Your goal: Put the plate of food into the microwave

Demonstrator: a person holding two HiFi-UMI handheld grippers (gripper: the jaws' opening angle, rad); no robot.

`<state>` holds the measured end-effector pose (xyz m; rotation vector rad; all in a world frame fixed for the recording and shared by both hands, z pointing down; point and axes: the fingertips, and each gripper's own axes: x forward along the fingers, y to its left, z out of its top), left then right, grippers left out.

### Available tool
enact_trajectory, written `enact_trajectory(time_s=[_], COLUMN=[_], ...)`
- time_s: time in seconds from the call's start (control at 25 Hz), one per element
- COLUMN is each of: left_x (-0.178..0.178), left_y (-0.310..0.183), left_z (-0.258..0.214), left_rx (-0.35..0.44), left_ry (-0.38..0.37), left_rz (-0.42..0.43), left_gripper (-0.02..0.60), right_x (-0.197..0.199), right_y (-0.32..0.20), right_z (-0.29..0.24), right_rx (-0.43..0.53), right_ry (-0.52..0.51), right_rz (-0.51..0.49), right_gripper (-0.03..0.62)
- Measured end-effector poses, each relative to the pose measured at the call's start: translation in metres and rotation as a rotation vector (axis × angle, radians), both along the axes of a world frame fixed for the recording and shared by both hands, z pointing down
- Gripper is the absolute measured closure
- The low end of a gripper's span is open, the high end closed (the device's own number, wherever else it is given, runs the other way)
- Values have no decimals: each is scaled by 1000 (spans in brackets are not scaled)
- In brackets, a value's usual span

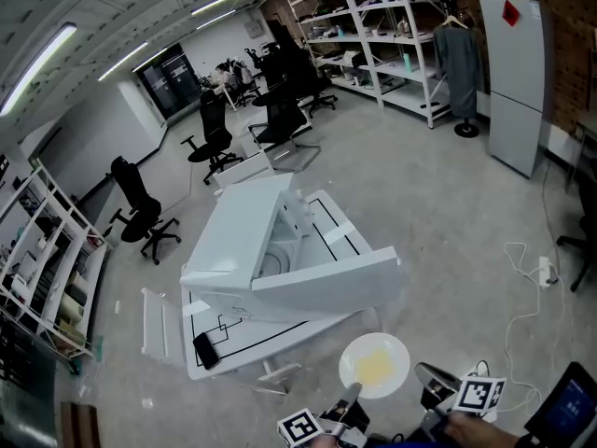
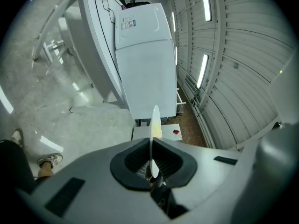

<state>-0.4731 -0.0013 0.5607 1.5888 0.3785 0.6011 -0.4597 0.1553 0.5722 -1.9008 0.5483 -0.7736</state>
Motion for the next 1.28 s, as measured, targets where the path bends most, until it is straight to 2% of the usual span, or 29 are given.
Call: enact_trajectory(time_s=[0.24,0.36,0.56,0.68,0.8,0.92,1.08,1.16,1.28], left_x=[42,59,84,97,109,117,127,133,145], left_y=[62,90,132,156,179,200,228,241,255], left_z=[0,0,5,5,5,6,7,5,8], left_rx=[-5,-5,-14,-13,-12,-9,4,-4,-3], left_ry=[0,1,-4,-6,-3,1,4,0,0], left_rz=[24,32,27,28,27,27,48,63,93], left_gripper=[565,565,565,565,565,565,565,565,565], right_x=[42,54,83,88,102,103,109,115,123], right_y=[57,89,123,152,174,200,226,233,240], right_z=[-4,1,-11,0,-3,10,11,10,6], right_rx=[11,-11,44,18,40,16,20,24,79], right_ry=[47,16,120,53,91,23,17,46,61], right_rz=[4,26,6,33,28,51,68,69,96], right_gripper=[594,595,595,595,595,595,595,595,595])
